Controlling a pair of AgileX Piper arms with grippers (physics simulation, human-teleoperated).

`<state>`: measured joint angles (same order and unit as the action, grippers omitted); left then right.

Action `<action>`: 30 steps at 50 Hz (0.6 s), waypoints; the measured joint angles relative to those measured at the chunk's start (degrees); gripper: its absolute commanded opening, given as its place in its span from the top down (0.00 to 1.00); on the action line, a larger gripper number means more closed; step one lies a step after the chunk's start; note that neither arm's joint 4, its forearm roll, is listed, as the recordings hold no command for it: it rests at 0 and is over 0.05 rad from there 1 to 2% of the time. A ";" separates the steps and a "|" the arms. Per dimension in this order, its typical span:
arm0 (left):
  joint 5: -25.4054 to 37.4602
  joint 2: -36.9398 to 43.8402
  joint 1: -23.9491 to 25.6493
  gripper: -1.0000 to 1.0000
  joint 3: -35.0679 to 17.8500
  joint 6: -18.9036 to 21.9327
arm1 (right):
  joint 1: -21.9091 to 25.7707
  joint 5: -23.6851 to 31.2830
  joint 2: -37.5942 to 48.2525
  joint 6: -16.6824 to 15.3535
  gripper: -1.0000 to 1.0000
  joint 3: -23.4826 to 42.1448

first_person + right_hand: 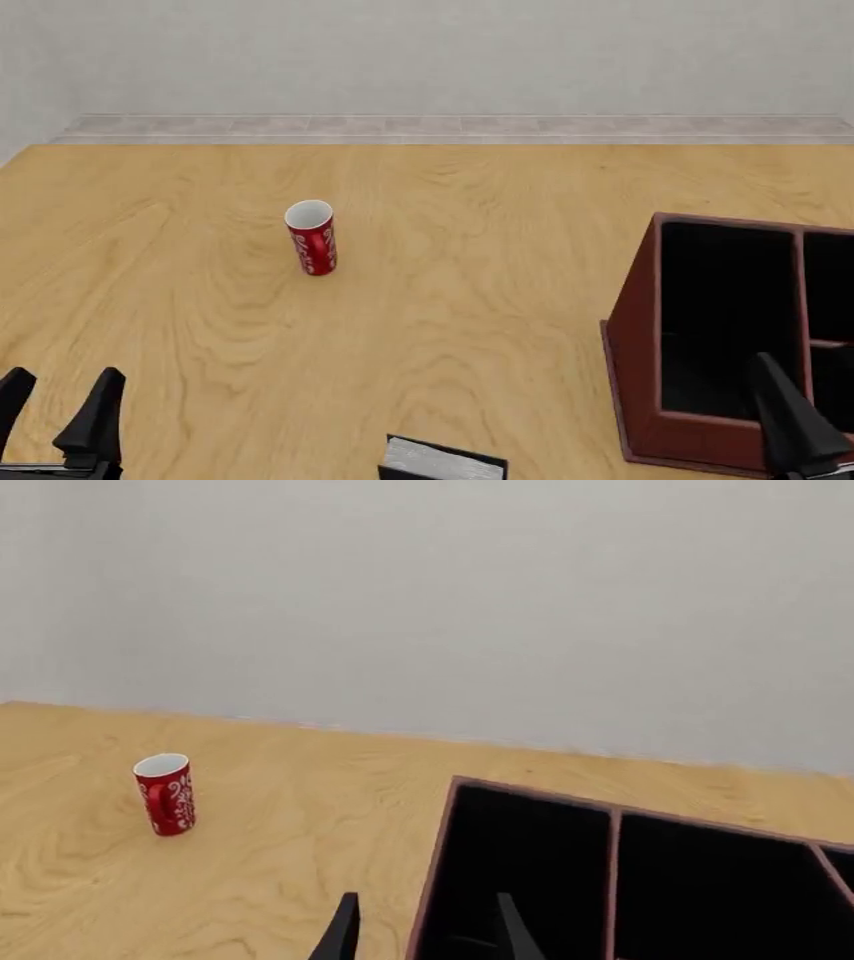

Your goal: Pick up the book and place it in the left compartment of the caddy.

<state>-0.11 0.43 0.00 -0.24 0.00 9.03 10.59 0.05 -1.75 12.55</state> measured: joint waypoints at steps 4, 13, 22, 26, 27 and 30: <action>0.00 0.00 0.00 0.00 0.00 0.00 | 2.81 2.29 0.06 -0.68 0.00 1.85; 0.00 0.00 0.00 0.00 0.00 0.00 | 8.99 6.45 1.51 -2.22 0.00 5.77; 0.00 0.00 0.00 0.00 0.00 0.00 | 14.14 8.68 4.25 -1.58 0.00 9.29; 0.00 0.00 0.00 0.00 0.00 0.00 | 16.68 9.14 5.90 -0.97 0.00 10.77; 0.00 0.00 0.00 0.00 0.00 0.00 | 17.33 9.20 6.37 -0.83 0.00 11.11; 0.00 0.00 0.00 0.00 0.00 0.00 | 19.19 9.30 7.72 -0.56 0.00 11.97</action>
<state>-0.11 0.43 0.00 -0.25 0.00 28.22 19.89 7.77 -2.31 24.52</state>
